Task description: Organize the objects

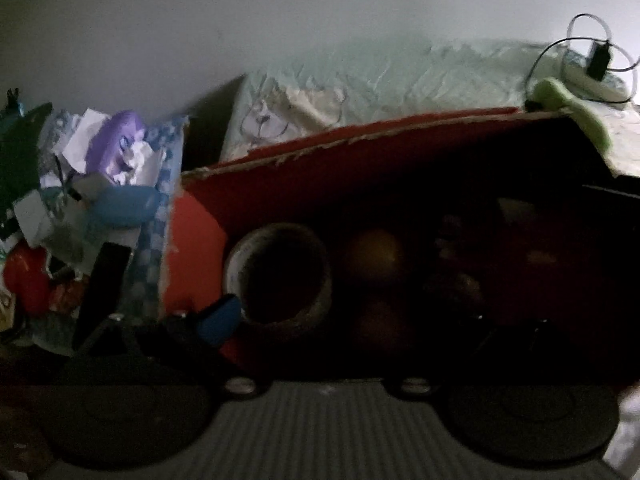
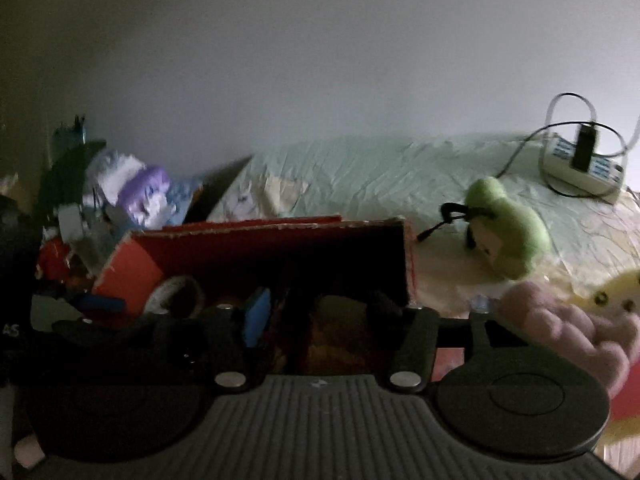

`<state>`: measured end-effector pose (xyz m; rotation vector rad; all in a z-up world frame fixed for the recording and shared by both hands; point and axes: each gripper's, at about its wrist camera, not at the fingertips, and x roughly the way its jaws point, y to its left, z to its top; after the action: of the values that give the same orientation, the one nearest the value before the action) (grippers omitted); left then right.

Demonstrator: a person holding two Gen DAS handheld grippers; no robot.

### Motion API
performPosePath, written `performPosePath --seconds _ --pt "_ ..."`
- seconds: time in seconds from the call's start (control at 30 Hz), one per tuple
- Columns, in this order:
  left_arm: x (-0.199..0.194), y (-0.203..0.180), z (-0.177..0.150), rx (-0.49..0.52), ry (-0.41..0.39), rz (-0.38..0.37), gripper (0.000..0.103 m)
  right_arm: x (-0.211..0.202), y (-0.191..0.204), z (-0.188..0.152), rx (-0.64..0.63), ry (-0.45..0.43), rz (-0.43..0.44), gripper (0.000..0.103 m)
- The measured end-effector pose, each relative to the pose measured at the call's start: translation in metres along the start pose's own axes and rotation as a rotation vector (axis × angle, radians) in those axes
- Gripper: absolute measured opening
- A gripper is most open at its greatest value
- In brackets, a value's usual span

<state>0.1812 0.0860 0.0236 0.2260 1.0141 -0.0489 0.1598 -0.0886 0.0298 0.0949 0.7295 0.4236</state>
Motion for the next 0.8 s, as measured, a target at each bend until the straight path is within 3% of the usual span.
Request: performPosePath --seconds 0.07,0.23,0.57,0.8 --pt "-0.012 -0.004 -0.007 -0.001 -0.016 0.007 0.095 -0.01 -0.002 -0.004 0.029 -0.013 -0.006 0.064" --pt "-0.031 -0.006 -0.023 -0.053 -0.002 -0.061 0.095 -0.027 -0.005 -0.019 0.106 -0.004 0.0 0.066" --pt "-0.058 -0.012 -0.047 -0.092 0.019 -0.048 0.095 -0.046 -0.005 -0.039 0.161 0.03 -0.034 0.066" --pt "-0.075 -0.015 -0.061 -0.102 -0.013 -0.012 0.096 -0.053 0.0 -0.052 0.137 0.059 -0.069 0.067"
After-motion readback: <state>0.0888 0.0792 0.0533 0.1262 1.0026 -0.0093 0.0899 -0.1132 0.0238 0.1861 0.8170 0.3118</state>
